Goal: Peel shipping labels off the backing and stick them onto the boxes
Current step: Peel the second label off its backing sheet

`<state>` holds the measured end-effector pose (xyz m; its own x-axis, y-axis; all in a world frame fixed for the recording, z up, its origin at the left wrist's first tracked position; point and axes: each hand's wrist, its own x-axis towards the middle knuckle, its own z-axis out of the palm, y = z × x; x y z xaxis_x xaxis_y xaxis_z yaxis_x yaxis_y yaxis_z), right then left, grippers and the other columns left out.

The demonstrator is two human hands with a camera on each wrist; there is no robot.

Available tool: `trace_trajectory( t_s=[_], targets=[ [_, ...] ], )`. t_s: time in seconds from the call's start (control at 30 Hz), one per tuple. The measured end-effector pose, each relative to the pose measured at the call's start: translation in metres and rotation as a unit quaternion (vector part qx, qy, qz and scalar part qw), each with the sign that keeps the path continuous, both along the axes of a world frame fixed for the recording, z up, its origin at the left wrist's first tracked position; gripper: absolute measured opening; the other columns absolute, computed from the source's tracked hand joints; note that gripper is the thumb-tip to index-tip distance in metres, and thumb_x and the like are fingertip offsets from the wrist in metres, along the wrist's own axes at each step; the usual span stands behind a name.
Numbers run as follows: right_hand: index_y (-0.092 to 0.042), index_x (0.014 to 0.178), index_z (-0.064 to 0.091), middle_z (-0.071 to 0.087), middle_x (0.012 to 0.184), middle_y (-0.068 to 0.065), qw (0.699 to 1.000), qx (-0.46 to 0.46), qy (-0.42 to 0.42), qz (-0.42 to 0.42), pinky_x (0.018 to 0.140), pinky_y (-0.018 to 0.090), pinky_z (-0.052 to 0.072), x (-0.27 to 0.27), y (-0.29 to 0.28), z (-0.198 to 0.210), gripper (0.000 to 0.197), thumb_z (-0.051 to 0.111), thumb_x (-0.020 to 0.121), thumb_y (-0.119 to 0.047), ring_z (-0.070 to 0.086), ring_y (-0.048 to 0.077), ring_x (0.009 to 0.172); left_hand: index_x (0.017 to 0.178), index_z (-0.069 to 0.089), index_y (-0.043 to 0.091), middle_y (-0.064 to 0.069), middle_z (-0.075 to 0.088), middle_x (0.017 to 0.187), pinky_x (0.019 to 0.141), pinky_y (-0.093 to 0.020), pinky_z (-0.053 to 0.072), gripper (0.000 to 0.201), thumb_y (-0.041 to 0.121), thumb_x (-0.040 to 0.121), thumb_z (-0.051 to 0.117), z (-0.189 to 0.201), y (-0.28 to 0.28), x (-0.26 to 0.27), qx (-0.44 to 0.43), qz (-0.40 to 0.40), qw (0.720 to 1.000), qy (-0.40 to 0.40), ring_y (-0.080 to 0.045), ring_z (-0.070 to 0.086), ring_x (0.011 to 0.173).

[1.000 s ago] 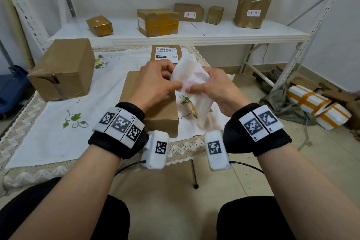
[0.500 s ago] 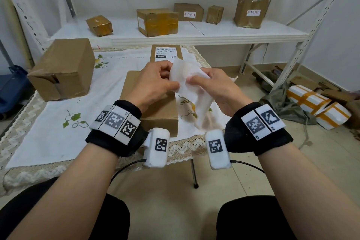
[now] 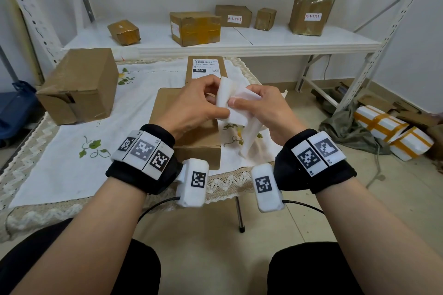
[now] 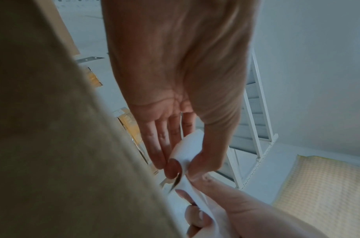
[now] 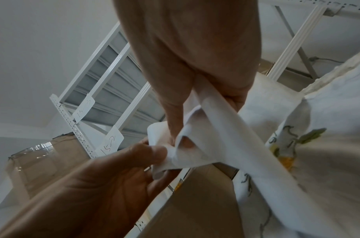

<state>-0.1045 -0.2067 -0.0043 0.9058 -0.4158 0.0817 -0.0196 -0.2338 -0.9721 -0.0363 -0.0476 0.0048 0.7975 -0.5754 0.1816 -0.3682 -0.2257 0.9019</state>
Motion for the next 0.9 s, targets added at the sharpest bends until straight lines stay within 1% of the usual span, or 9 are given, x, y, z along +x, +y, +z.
trace_trajectory(
  t_s=[0.1, 0.17, 0.27, 0.33, 0.47, 0.57, 0.67, 0.77, 0.9],
  targets=[
    [-0.008, 0.086, 0.069, 0.064, 0.07, 0.0, 1.0, -0.024, 0.001, -0.013, 0.051, 0.018, 0.044, 0.0014, 0.0, -0.0008, 0.016, 0.084, 0.083, -0.014, 0.057, 0.005, 0.052, 0.119, 0.065, 0.016, 0.001, 0.072, 0.112, 0.089, -0.032, 0.061, 0.054, 0.012, 0.072, 0.09, 0.0, 0.0009, 0.0, -0.001, -0.006, 1.0, 0.009, -0.017, 0.07, 0.102],
    [-0.006, 0.085, 0.069, 0.062, 0.074, 0.005, 0.999, -0.039, -0.001, -0.016, 0.057, 0.024, 0.042, 0.0023, 0.0004, -0.002, 0.019, 0.084, 0.082, -0.016, 0.055, 0.011, 0.06, 0.119, 0.067, 0.014, 0.001, 0.073, 0.111, 0.091, -0.03, 0.06, 0.051, 0.02, 0.074, 0.09, -0.0011, -0.0006, -0.0008, -0.022, 0.002, 1.0, 0.021, -0.017, 0.07, 0.104],
    [-0.008, 0.082, 0.068, 0.067, 0.08, 0.008, 1.0, -0.028, -0.007, -0.001, 0.061, 0.025, 0.046, 0.0025, 0.0002, -0.0023, 0.018, 0.086, 0.081, -0.013, 0.06, 0.015, 0.069, 0.114, 0.069, 0.009, -0.008, 0.075, 0.111, 0.094, -0.044, 0.059, 0.033, 0.021, 0.085, 0.081, -0.0038, -0.0042, -0.0011, -0.064, 0.037, 0.996, 0.056, -0.026, 0.072, 0.106],
    [-0.001, 0.091, 0.072, 0.071, 0.087, 0.01, 1.0, -0.019, -0.007, 0.01, 0.066, 0.026, 0.05, 0.0027, -0.0003, -0.0021, 0.02, 0.086, 0.08, -0.01, 0.065, 0.017, 0.074, 0.104, 0.07, 0.009, -0.013, 0.074, 0.109, 0.093, -0.048, 0.059, 0.02, 0.018, 0.089, 0.078, -0.0055, -0.0064, 0.0007, -0.079, 0.061, 0.993, 0.06, -0.032, 0.071, 0.106],
    [0.008, 0.101, 0.07, 0.071, 0.089, 0.013, 1.0, 0.005, -0.009, 0.02, 0.07, 0.029, 0.052, 0.002, -0.0007, -0.0007, 0.027, 0.082, 0.085, -0.01, 0.064, 0.019, 0.076, 0.089, 0.065, 0.015, -0.015, 0.074, 0.109, 0.072, -0.028, 0.061, 0.011, 0.013, 0.091, 0.075, -0.0056, -0.0064, 0.0047, -0.096, 0.088, 0.99, 0.058, -0.024, 0.071, 0.097],
    [0.001, 0.097, 0.069, 0.067, 0.086, 0.011, 1.0, 0.015, -0.009, 0.019, 0.065, 0.027, 0.048, 0.0009, 0.0003, 0.0017, 0.022, 0.077, 0.092, -0.02, 0.06, 0.018, 0.073, 0.086, 0.061, 0.014, -0.017, 0.074, 0.11, 0.073, -0.028, 0.061, 0.014, 0.009, 0.093, 0.072, -0.0044, -0.0063, 0.0056, -0.113, 0.085, 0.986, 0.084, -0.027, 0.073, 0.099],
    [-0.006, 0.092, 0.065, 0.061, 0.086, 0.01, 1.0, 0.018, -0.009, 0.019, 0.068, 0.029, 0.041, 0.0006, 0.0026, 0.0026, 0.022, 0.071, 0.097, -0.027, 0.054, 0.02, 0.076, 0.084, 0.059, 0.013, -0.017, 0.075, 0.107, 0.075, -0.028, 0.061, 0.016, 0.006, 0.093, 0.07, -0.0041, -0.0064, 0.0067, -0.129, 0.076, 0.983, 0.107, -0.026, 0.074, 0.097],
    [-0.007, 0.089, 0.062, 0.061, 0.085, 0.01, 0.999, 0.029, -0.007, 0.014, 0.064, 0.027, 0.04, -0.0002, 0.0026, 0.0045, 0.02, 0.072, 0.096, -0.023, 0.055, 0.019, 0.075, 0.083, 0.058, 0.013, -0.014, 0.074, 0.102, 0.075, -0.025, 0.061, 0.018, 0.005, 0.093, 0.069, -0.0035, -0.0059, 0.0071, -0.132, 0.067, 0.983, 0.11, -0.019, 0.072, 0.091],
    [-0.014, 0.073, 0.055, 0.061, 0.078, 0.007, 0.999, 0.046, 0.0, 0.003, 0.056, 0.023, 0.042, -0.0003, 0.0005, 0.0057, 0.029, 0.071, 0.096, -0.02, 0.055, 0.013, 0.06, 0.082, 0.058, 0.013, -0.012, 0.073, 0.101, 0.076, -0.026, 0.061, 0.018, 0.005, 0.093, 0.069, -0.0034, -0.0064, 0.0059, -0.123, 0.074, 0.984, 0.104, -0.016, 0.07, 0.087]
  ],
)
